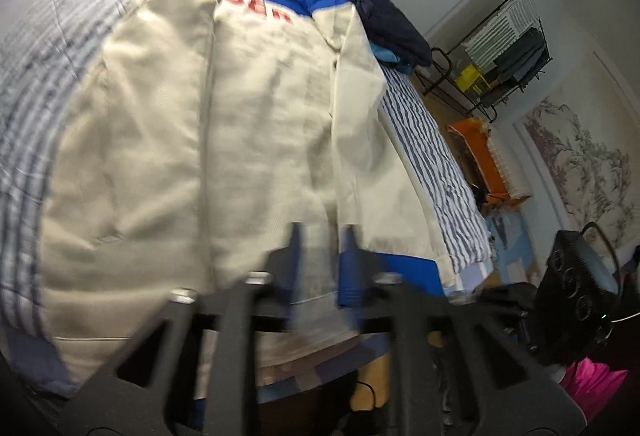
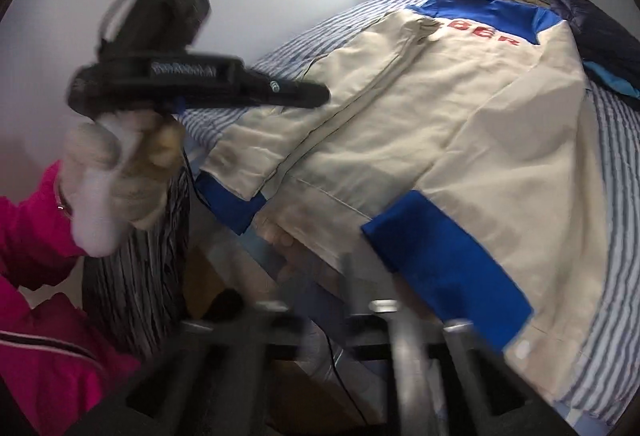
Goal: Fold large clothes
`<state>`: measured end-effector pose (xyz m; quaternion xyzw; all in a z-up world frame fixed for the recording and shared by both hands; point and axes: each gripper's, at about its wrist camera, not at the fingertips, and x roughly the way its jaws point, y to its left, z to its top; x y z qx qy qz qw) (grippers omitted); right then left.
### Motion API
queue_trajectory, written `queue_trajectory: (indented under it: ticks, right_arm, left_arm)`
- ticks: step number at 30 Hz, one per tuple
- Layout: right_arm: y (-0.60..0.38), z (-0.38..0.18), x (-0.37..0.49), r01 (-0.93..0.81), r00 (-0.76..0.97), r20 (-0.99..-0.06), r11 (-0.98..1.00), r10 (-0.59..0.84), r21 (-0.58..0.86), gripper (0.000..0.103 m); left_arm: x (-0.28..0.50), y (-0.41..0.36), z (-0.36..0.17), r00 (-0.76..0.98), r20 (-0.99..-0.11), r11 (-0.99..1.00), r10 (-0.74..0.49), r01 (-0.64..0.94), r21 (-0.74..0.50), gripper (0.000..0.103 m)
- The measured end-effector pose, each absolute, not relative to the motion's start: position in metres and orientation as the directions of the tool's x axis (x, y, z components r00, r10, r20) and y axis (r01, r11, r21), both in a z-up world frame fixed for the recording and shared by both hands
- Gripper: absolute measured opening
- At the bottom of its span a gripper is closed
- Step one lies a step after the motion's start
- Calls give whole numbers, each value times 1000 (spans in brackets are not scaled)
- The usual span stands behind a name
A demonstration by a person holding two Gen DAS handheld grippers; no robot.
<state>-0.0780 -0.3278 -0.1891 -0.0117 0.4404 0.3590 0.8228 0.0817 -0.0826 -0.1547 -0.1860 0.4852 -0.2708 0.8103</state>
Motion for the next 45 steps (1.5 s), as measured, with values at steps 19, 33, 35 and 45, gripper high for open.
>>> queue_trajectory:
  ticks: [19, 33, 35, 45]
  right_arm:
    - [-503, -164, 65, -200, 625, -513, 756, 588, 624, 38]
    - [-518, -224, 231, -39, 596, -517, 666, 614, 745, 38]
    - [-518, -230, 250, -13, 591, -531, 666, 607, 746, 38]
    - [-512, -237, 299, 21, 620, -538, 673, 571, 739, 0]
  left_arm:
    - [190, -151, -216, 246, -599, 636, -762, 113, -763, 38]
    - [212, -153, -212, 301, -574, 632, -761, 145, -762, 0]
    - [212, -150, -208, 313, -574, 635, -757, 146, -758, 0]
    - [197, -144, -196, 368, -582, 666, -725, 162, -728, 0]
